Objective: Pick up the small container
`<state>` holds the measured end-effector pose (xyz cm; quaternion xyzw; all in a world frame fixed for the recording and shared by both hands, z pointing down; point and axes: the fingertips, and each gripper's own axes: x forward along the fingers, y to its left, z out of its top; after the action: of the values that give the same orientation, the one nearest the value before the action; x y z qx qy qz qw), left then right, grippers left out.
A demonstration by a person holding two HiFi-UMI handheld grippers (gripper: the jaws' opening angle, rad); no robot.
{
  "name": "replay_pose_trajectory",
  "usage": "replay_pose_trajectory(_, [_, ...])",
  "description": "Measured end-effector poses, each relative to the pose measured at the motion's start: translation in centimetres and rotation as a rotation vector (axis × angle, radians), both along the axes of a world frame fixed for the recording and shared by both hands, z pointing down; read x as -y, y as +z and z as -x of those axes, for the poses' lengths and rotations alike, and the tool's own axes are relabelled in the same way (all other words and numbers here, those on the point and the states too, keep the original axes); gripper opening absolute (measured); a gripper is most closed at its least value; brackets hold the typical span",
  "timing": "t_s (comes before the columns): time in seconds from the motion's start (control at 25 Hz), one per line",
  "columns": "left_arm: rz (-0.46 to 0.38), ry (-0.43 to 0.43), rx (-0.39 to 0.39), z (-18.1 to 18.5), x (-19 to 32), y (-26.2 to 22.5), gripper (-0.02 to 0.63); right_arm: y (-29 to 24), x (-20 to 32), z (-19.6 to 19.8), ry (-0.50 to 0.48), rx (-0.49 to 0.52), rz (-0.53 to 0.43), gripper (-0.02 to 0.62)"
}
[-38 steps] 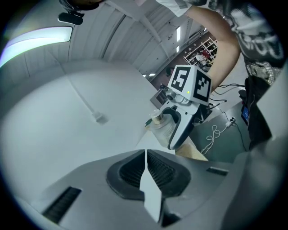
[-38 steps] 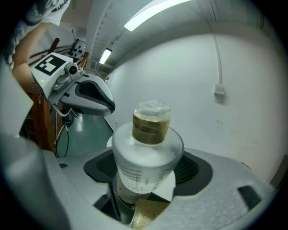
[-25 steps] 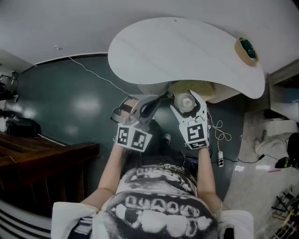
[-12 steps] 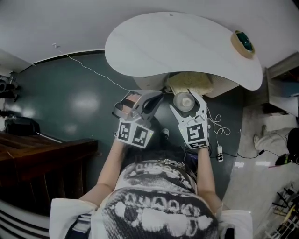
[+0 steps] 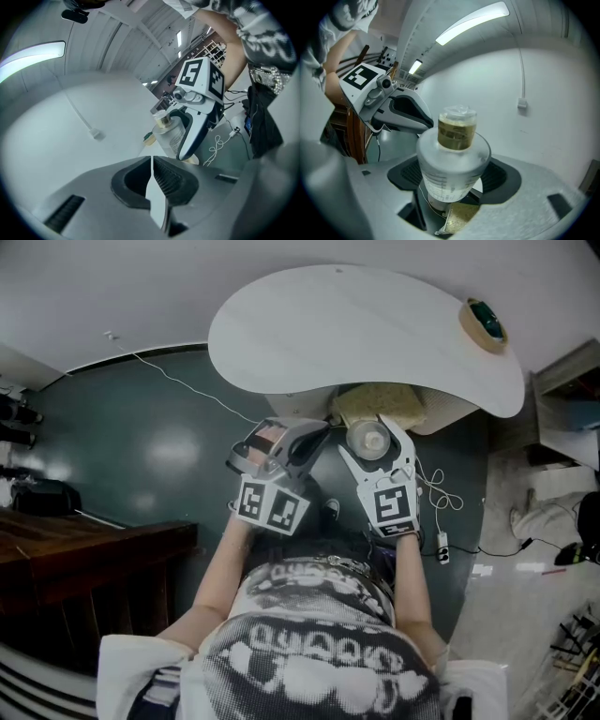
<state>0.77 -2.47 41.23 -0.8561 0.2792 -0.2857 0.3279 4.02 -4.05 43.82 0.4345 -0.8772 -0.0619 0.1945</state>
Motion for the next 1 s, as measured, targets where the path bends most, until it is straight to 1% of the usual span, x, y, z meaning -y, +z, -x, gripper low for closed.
replay_pose_trajectory(0.48, [0.002,-0.003,0.016,-0.1,0.7,0.2,0.014,-1.0,1.1,-0.6,0.021,0.029,-0.019,0.349])
replay_pose_trajectory(1.0, [-0.006,0.007,0.016,-0.6,1.7,-0.2,0.014,-1.2,2.1,-1.4,0.035,0.008,-0.024,0.349])
